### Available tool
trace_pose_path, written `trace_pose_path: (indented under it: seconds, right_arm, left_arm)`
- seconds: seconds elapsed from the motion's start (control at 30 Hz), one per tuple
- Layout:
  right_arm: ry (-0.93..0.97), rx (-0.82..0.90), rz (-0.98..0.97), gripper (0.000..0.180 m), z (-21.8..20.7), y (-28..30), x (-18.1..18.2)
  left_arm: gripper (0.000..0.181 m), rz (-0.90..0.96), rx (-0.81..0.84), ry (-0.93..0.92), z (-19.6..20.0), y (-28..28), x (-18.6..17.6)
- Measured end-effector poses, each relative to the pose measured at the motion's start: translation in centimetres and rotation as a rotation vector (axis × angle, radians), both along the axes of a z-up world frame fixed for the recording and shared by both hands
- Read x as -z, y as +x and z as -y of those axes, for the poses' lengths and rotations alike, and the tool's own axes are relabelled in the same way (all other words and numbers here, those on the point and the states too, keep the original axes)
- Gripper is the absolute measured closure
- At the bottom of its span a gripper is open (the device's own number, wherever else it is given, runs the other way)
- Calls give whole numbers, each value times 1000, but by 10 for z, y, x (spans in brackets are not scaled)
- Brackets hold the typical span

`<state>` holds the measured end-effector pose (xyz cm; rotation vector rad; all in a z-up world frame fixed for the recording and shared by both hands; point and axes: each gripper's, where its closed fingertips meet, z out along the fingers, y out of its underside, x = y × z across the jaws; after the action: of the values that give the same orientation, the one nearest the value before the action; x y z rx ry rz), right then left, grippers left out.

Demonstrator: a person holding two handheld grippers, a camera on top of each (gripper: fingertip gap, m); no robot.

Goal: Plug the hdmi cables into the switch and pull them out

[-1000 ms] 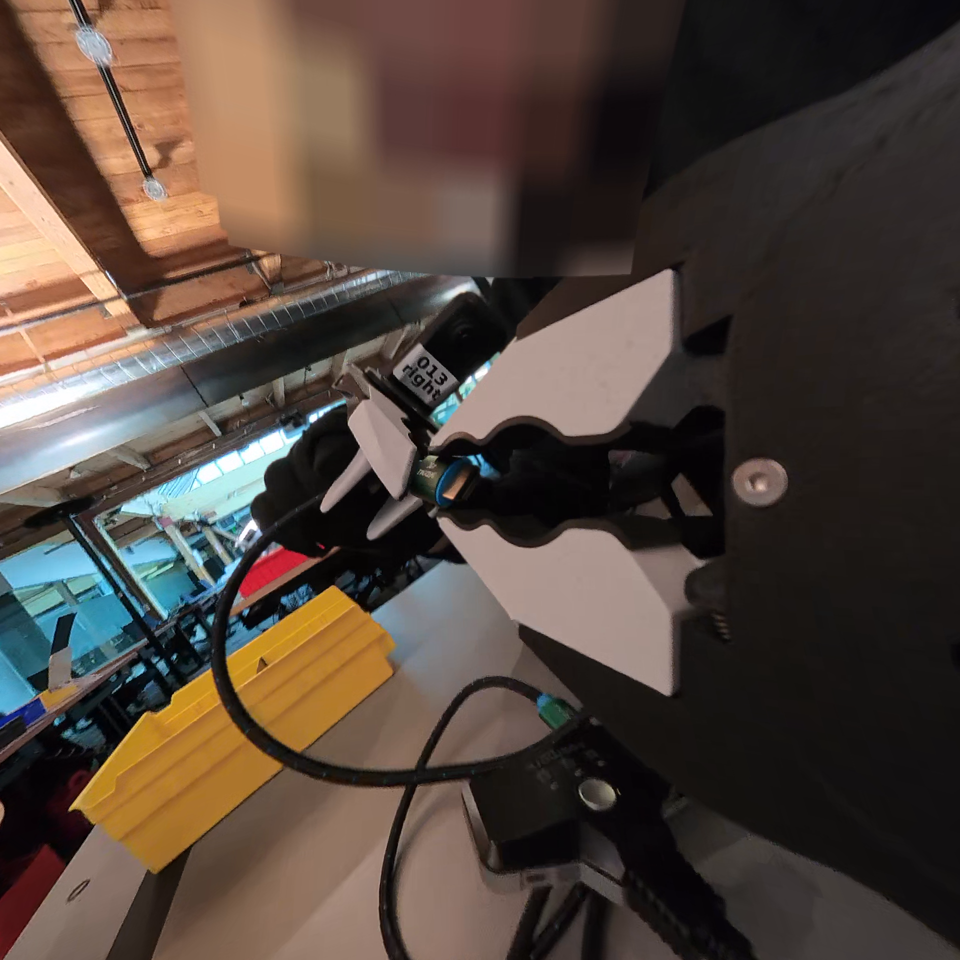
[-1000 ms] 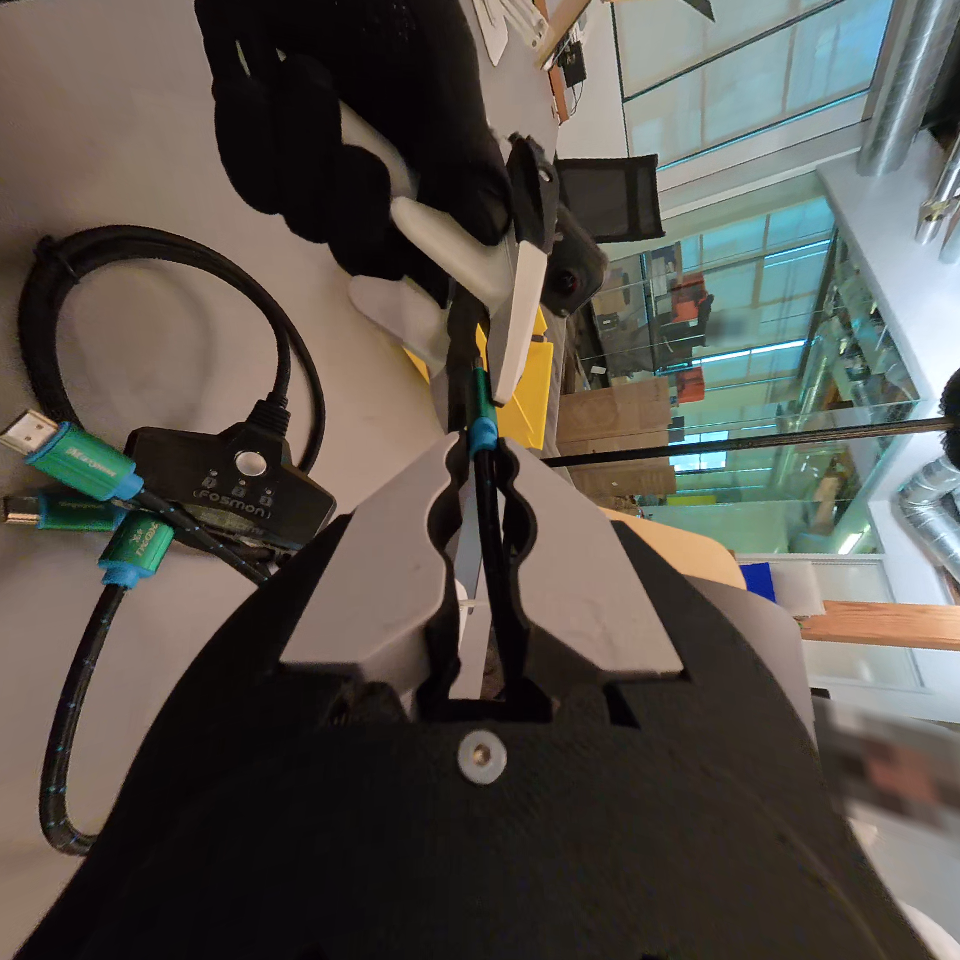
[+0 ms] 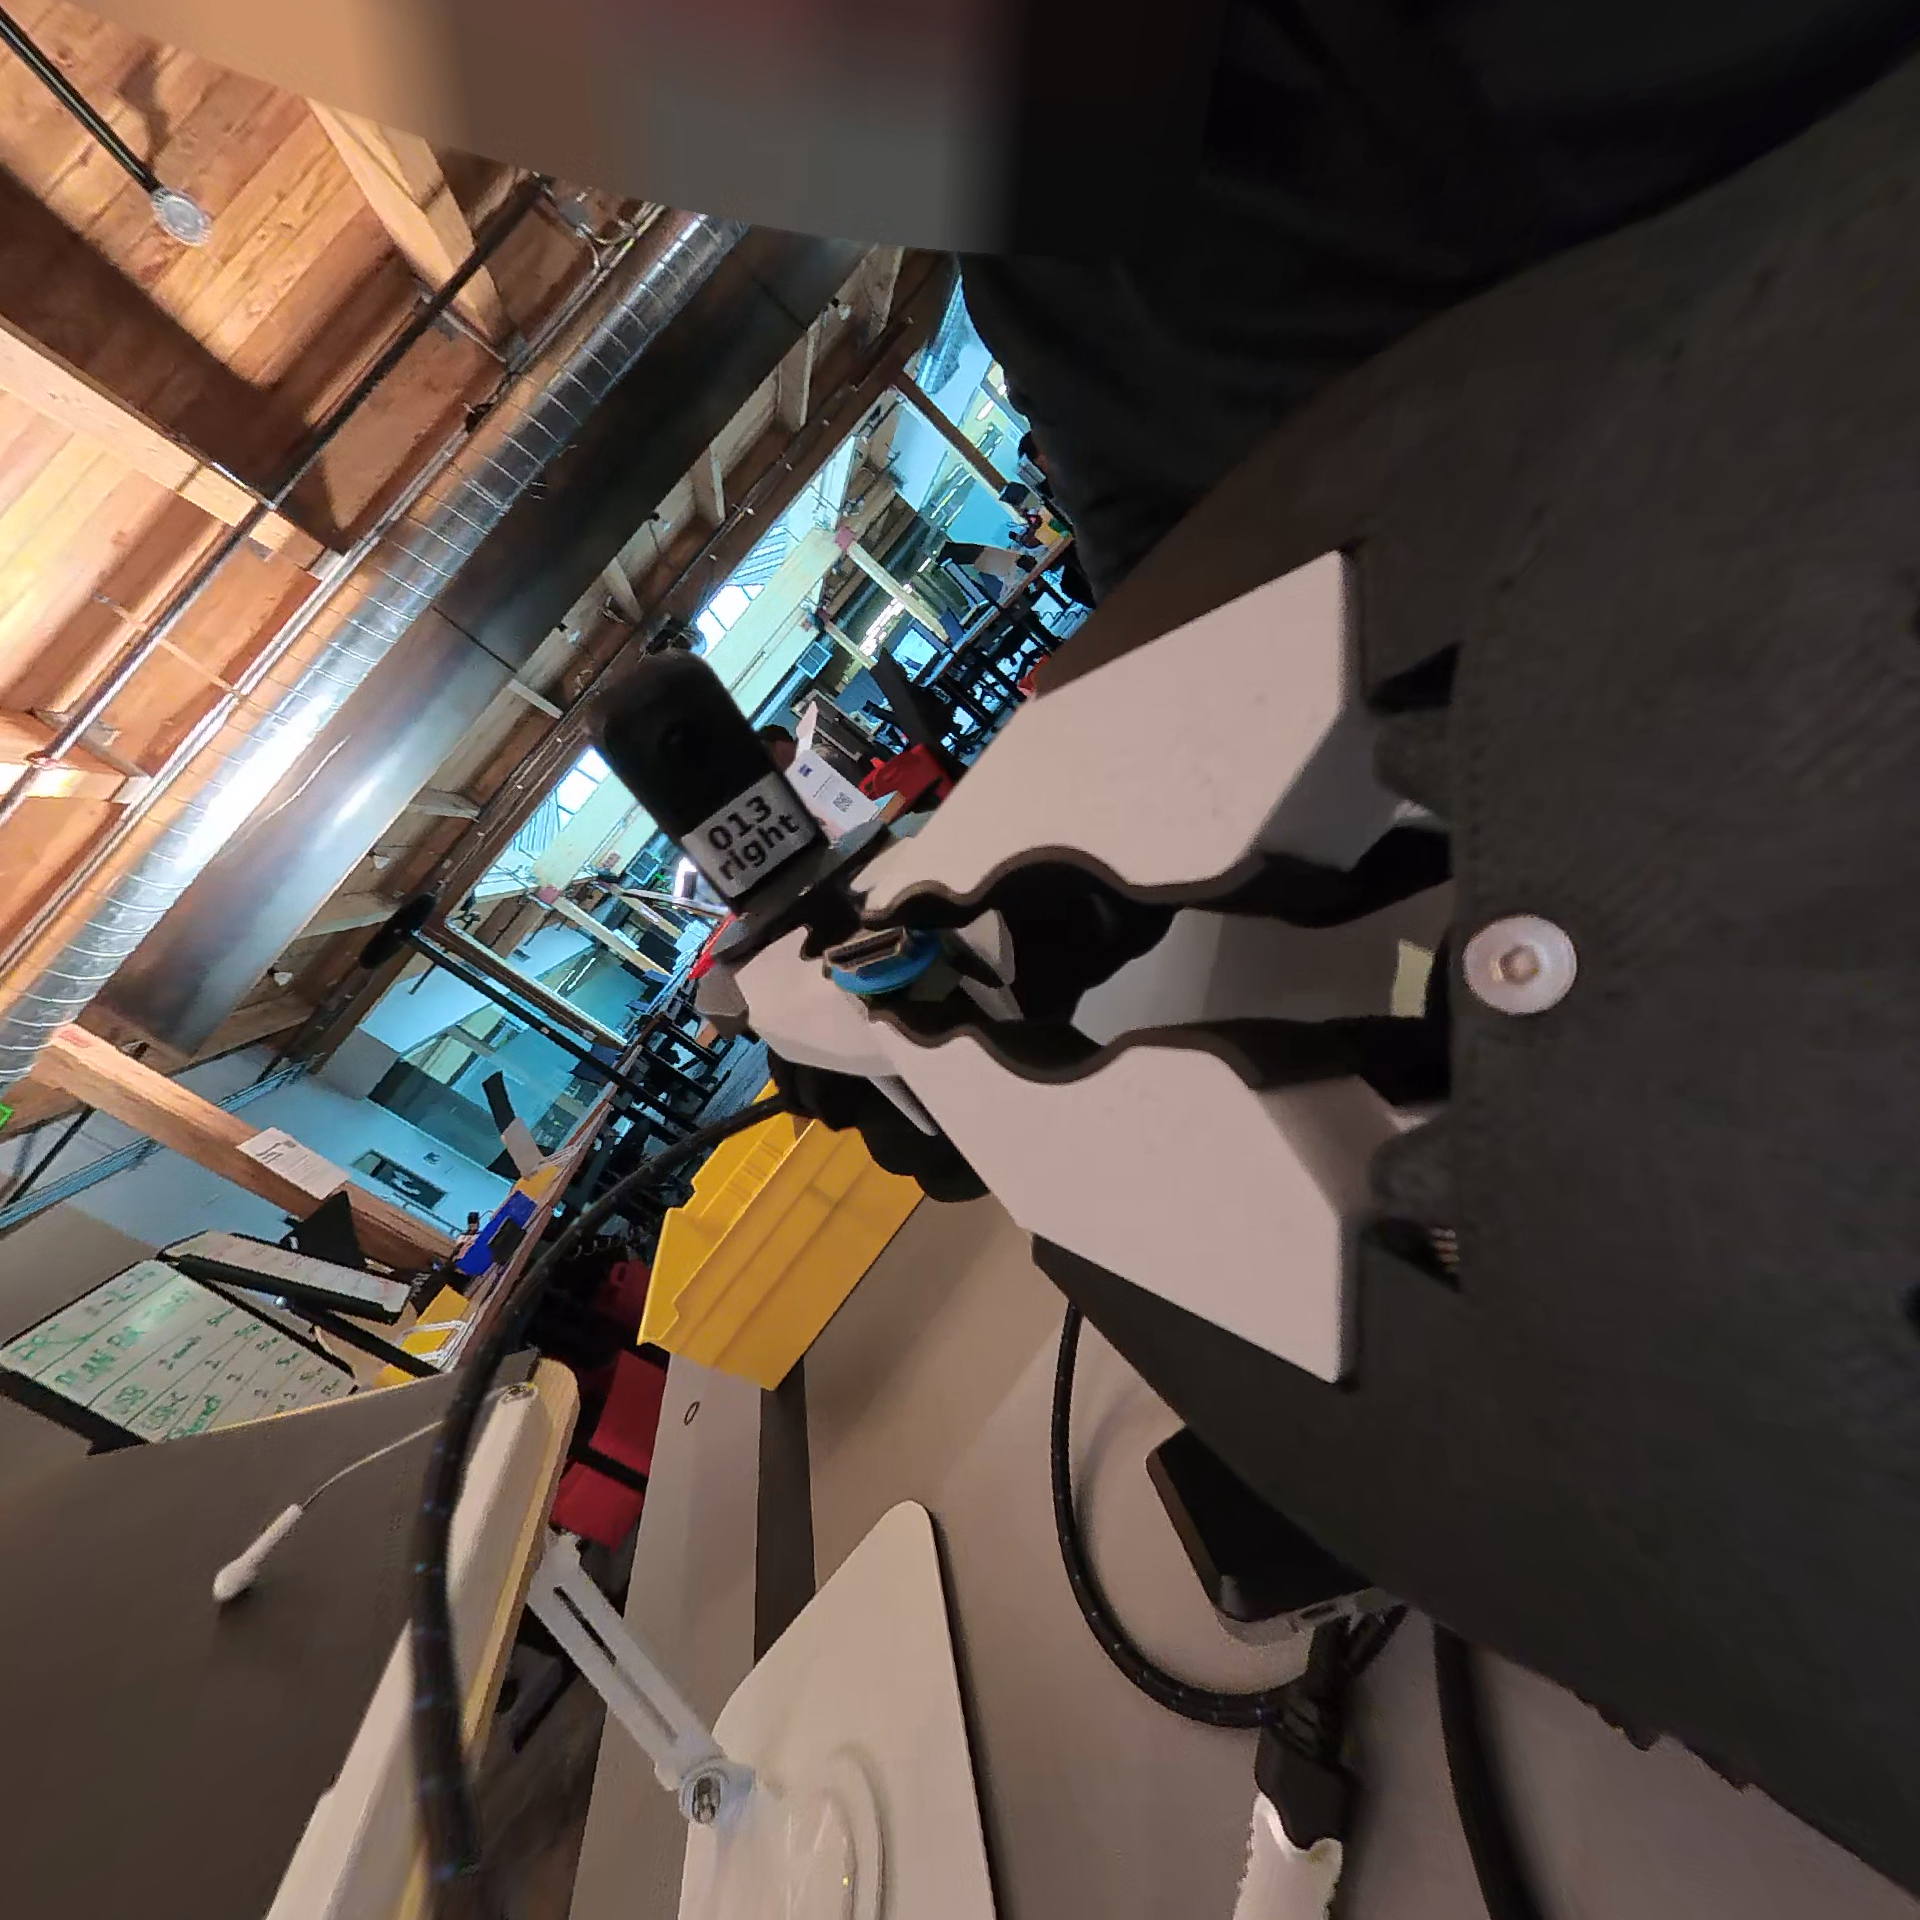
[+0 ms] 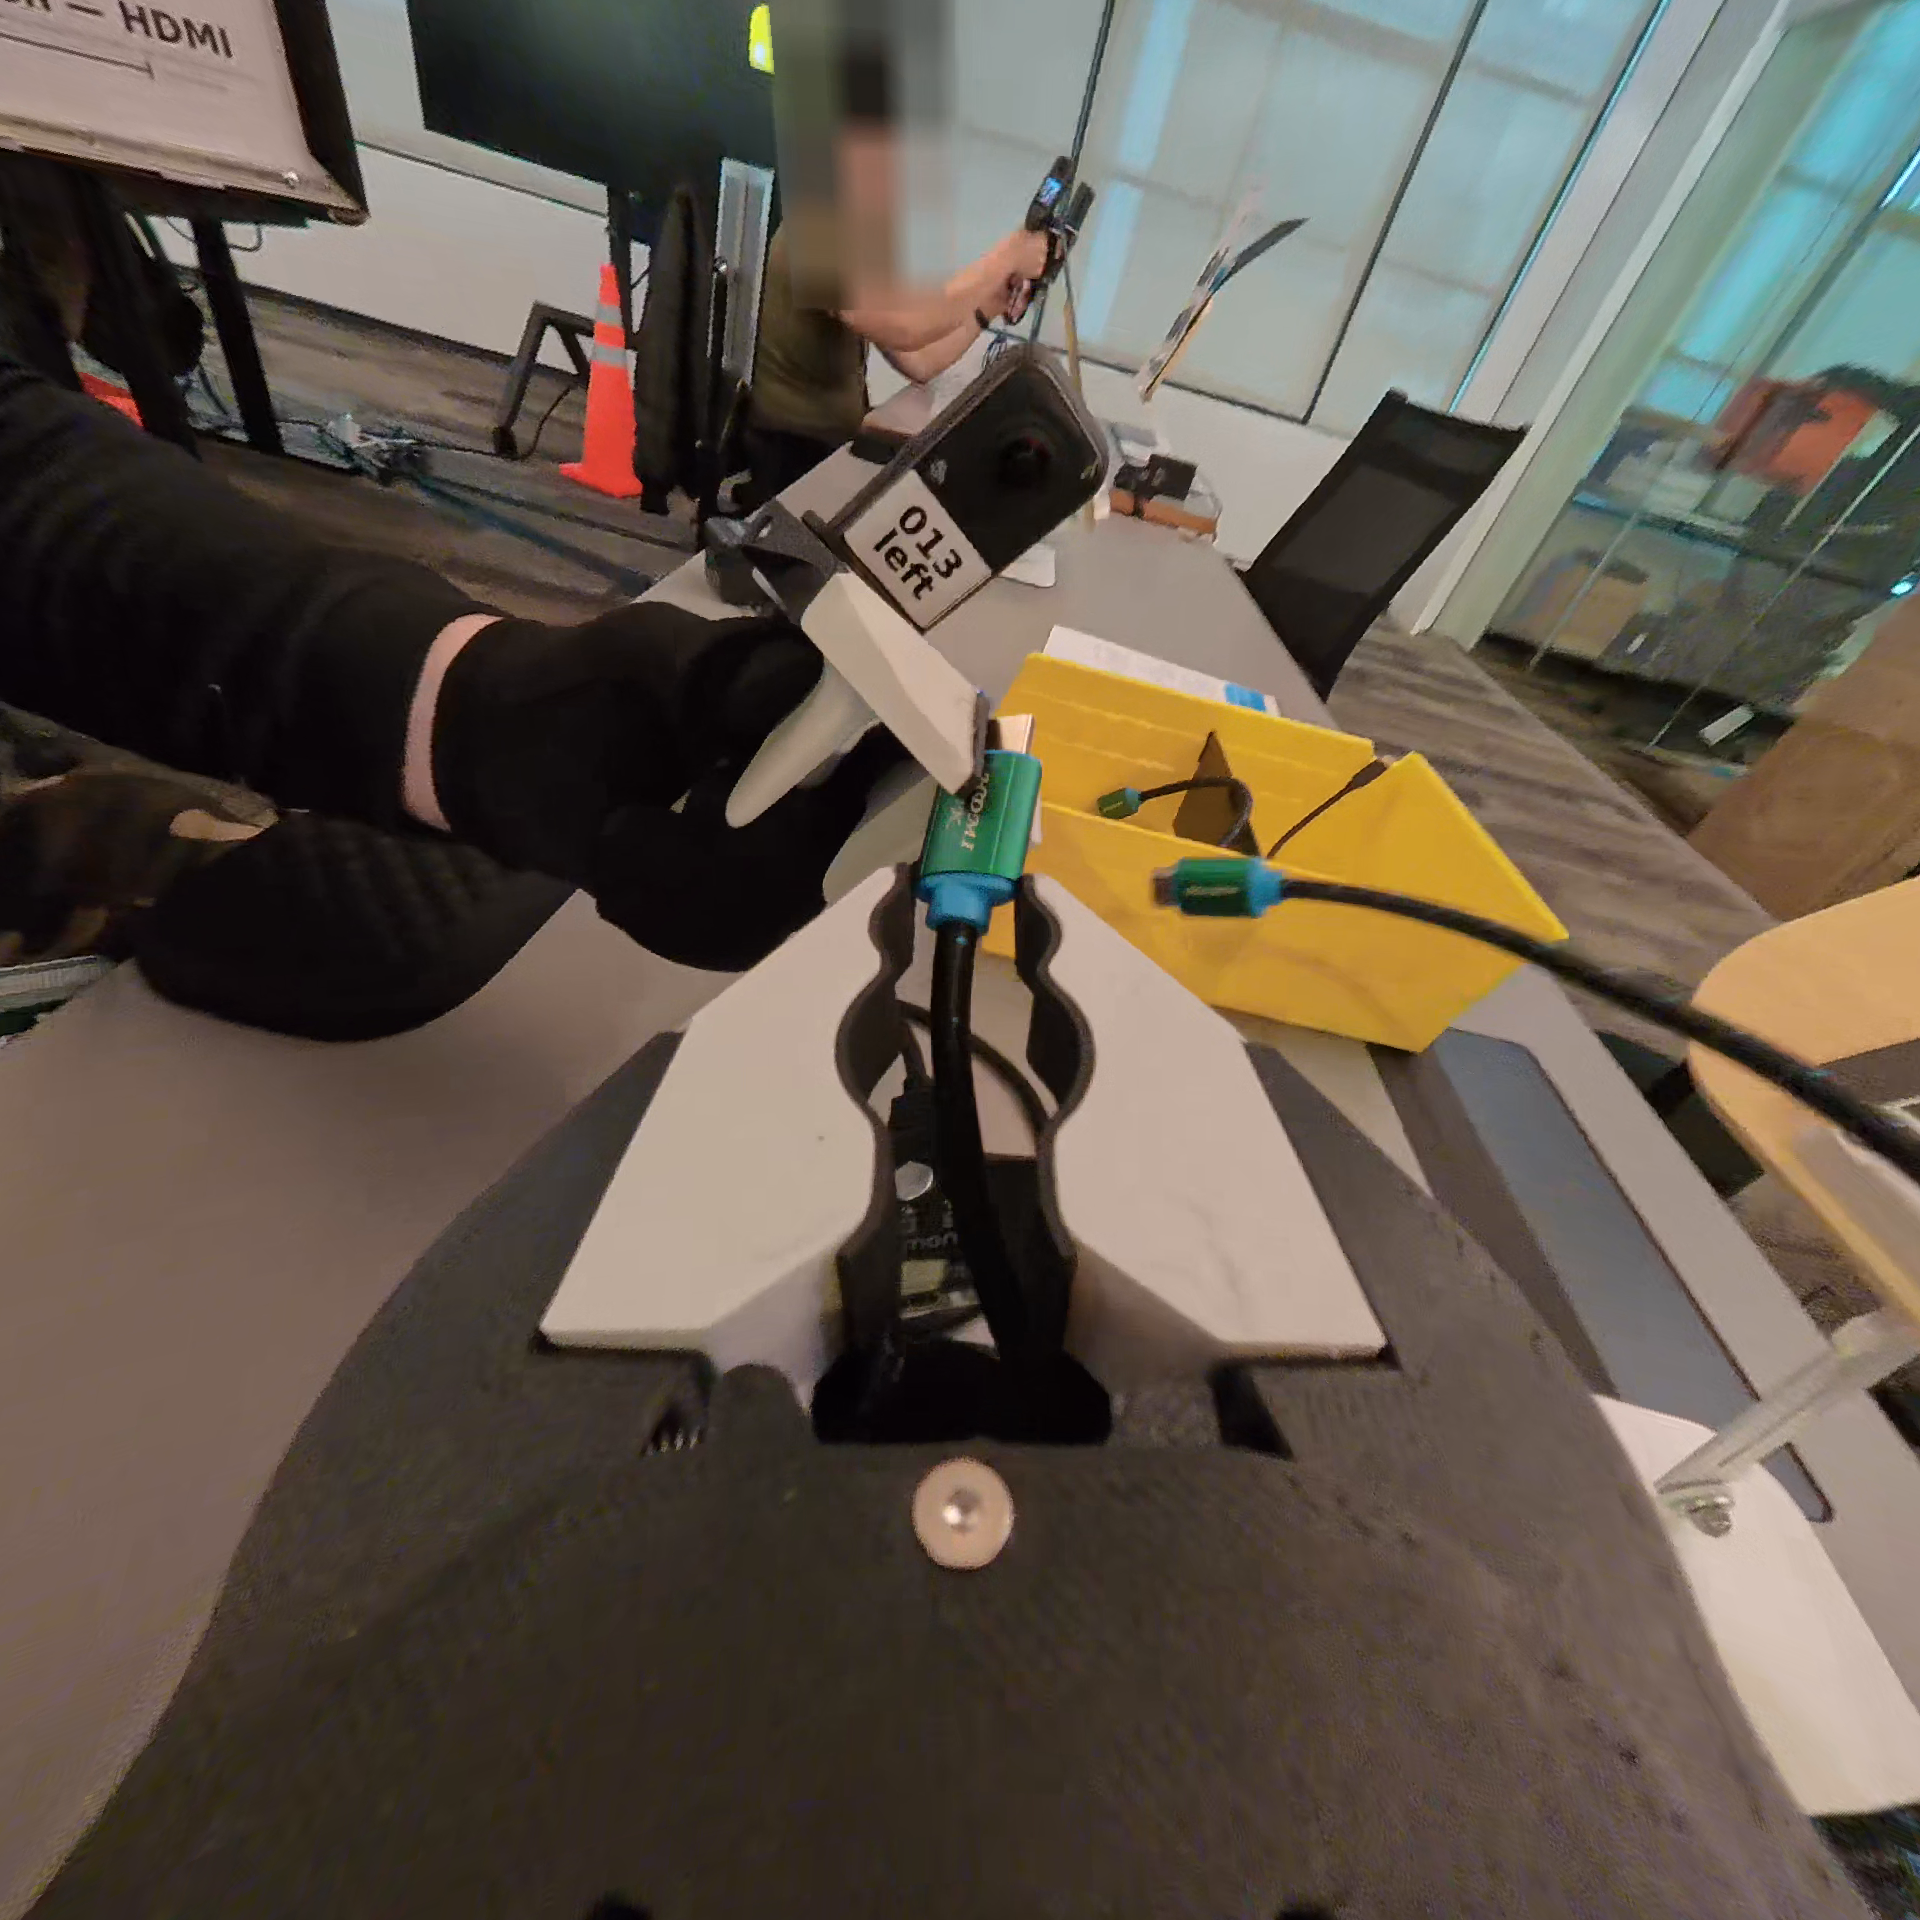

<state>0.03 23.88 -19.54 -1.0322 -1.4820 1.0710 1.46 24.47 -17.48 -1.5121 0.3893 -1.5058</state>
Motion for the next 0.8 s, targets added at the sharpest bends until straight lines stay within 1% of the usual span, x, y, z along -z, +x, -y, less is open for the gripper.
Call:
trace_pose_path:
  seconds: [0.07,0.17,0.2,0.27,0.37,0.43,0.53,0.57,0.6,0.63,0.7,0.8]
  right_arm:
    - [42,38,-45,160,-3,-1,-4]
    - [102,127,-157,153,-9,-1,-19]
    - [117,154,-170,148,-11,-2,-21]
    - [200,191,-166,144,-12,-5,-16]
    - [396,261,-102,126,-17,-9,-4]
    - [445,316,-88,111,-27,-4,-5]
    - [406,312,-124,113,-35,14,-20]
    - [404,285,-131,115,-33,19,-25]
    - [400,249,-113,124,-29,23,-27]
    - [390,225,-84,129,-28,24,-26]
    - [380,201,1,133,-29,25,-15]
    - [455,171,114,156,-28,24,5]
  left_arm:
    - [169,12,-14,-13,-3,-2,0]
    - [169,80,-23,-45,-7,-6,-3]
    - [169,100,-25,-53,-8,-7,-4]
    - [169,136,-33,-69,-9,-8,-7]
    - [170,155,-54,-75,-12,-10,-10]
    - [170,163,-62,-69,-13,-13,-13]
    - [170,160,-79,-59,-14,-21,-17]
    - [170,162,-83,-55,-14,-23,-19]
    - [170,157,-86,-52,-15,-24,-20]
    - [171,144,-85,-49,-15,-24,-19]
    - [171,144,-84,-54,-15,-22,-20]
    - [170,151,-78,-68,-17,-18,-17]
